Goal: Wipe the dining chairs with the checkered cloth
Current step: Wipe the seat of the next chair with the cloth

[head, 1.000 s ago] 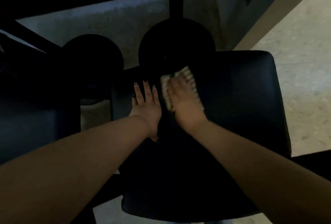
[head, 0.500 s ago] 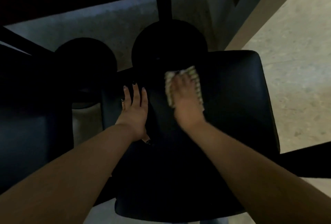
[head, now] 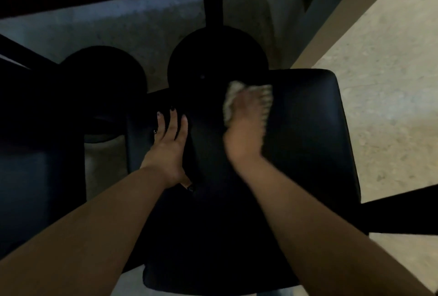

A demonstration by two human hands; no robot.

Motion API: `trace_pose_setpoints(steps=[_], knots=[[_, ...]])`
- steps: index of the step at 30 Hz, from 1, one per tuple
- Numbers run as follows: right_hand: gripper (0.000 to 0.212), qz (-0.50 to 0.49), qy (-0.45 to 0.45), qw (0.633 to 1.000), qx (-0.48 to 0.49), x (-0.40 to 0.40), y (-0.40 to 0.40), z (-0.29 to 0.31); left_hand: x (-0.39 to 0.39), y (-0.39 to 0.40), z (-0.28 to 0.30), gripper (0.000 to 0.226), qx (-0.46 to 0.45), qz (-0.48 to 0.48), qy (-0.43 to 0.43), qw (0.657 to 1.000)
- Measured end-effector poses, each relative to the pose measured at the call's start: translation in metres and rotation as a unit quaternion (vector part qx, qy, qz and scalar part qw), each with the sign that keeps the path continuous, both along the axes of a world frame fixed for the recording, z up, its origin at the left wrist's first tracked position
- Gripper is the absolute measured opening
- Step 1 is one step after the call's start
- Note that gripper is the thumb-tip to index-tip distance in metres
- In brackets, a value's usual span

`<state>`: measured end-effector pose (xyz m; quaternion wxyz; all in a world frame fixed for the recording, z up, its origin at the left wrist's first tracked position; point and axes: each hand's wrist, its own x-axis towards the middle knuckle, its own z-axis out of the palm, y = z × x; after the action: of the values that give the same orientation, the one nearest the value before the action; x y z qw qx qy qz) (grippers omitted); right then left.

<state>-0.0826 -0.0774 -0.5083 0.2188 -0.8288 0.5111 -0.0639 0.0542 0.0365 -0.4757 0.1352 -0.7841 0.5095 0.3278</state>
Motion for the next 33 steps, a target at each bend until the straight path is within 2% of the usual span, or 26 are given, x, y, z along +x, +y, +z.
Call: trace_pose_setpoints(steps=[2,3,4,5,6,8,10,11,12,14,16,18,20,21,22,24,26,27,28,30,31,33], knots=[[0.064,0.244,-0.003,0.97,0.009,0.011,0.042,-0.001,0.001,0.0,0.0,0.165,-0.001,0.005,0.009,1.0],[0.059,0.319,-0.014,0.948,-0.013,0.003,0.039,0.0,0.001,0.0,0.0,0.164,-0.003,0.009,0.01,1.0],[0.054,0.35,-0.022,0.935,-0.052,-0.011,0.021,0.0,0.0,0.0,-0.001,0.164,-0.005,0.011,0.005,1.0],[0.051,0.343,0.015,0.934,-0.098,-0.029,-0.004,0.001,-0.001,-0.001,-0.001,0.163,-0.004,0.009,0.0,1.0],[0.053,0.3,0.081,0.941,-0.133,-0.05,-0.032,-0.002,-0.002,-0.001,0.0,0.163,-0.001,0.007,-0.002,1.0],[0.06,0.076,0.154,0.979,-0.111,-0.091,-0.095,-0.003,-0.004,0.0,-0.001,0.162,-0.005,0.005,-0.013,1.0],[0.058,-0.122,0.181,0.973,-0.068,-0.095,-0.126,0.006,-0.005,-0.001,-0.001,0.157,-0.011,0.001,-0.021,1.0],[0.054,-0.172,0.171,0.967,-0.072,-0.074,-0.125,0.01,-0.005,-0.001,-0.001,0.154,-0.011,0.0,-0.02,1.0],[0.051,-0.165,0.159,0.97,-0.085,-0.046,-0.113,0.01,-0.005,0.0,-0.001,0.152,-0.013,0.002,-0.02,1.0],[0.054,-0.045,0.097,0.992,-0.068,0.018,-0.067,0.008,-0.004,0.001,-0.001,0.15,-0.02,0.006,-0.017,1.0],[0.06,0.151,0.08,0.984,-0.044,0.061,-0.001,0.003,-0.003,0.0,-0.002,0.153,-0.02,0.013,-0.003,1.0],[0.058,0.277,0.044,0.959,-0.025,0.056,0.032,0.003,-0.003,0.001,-0.002,0.155,-0.021,0.025,0.011,0.999],[0.05,0.33,-0.026,0.942,-0.061,0.014,0.013,0.008,-0.003,0.0,-0.003,0.158,-0.02,0.018,0.008,1.0],[0.05,0.311,-0.018,0.945,-0.098,-0.014,-0.007,0.006,-0.003,0.0,-0.003,0.159,-0.016,0.011,0.001,1.0],[0.056,0.25,0.031,0.962,-0.111,-0.045,-0.03,0.006,-0.003,0.0,-0.003,0.159,-0.014,0.006,-0.007,1.0],[0.071,0.056,0.126,0.987,-0.085,-0.11,-0.076,0.005,-0.006,0.001,-0.002,0.159,-0.013,0.004,-0.02,1.0],[0.069,-0.151,0.158,0.975,-0.037,-0.128,-0.087,0.006,-0.007,-0.001,-0.001,0.16,-0.011,0.004,-0.024,1.0],[0.068,-0.179,0.204,0.96,-0.064,-0.114,-0.077,0.005,-0.007,-0.002,-0.001,0.16,-0.009,0.004,-0.022,1.0],[0.068,-0.168,0.211,0.96,-0.069,-0.094,-0.055,0.005,-0.007,-0.002,-0.001,0.161,-0.007,0.004,-0.021,1.0],[0.073,-0.071,0.147,0.985,-0.06,-0.055,0.011,0.002,-0.006,-0.002,0.001,0.161,-0.006,0.003,-0.02,1.0],[0.076,0.028,0.134,0.988,-0.067,-0.044,0.054,-0.003,-0.006,-0.001,0.001,0.16,-0.006,0.002,-0.017,1.0],[0.076,0.219,0.098,0.97,-0.037,-0.046,0.125,-0.001,-0.006,0.0,0.0,0.155,-0.016,0.0,-0.016,1.0]])
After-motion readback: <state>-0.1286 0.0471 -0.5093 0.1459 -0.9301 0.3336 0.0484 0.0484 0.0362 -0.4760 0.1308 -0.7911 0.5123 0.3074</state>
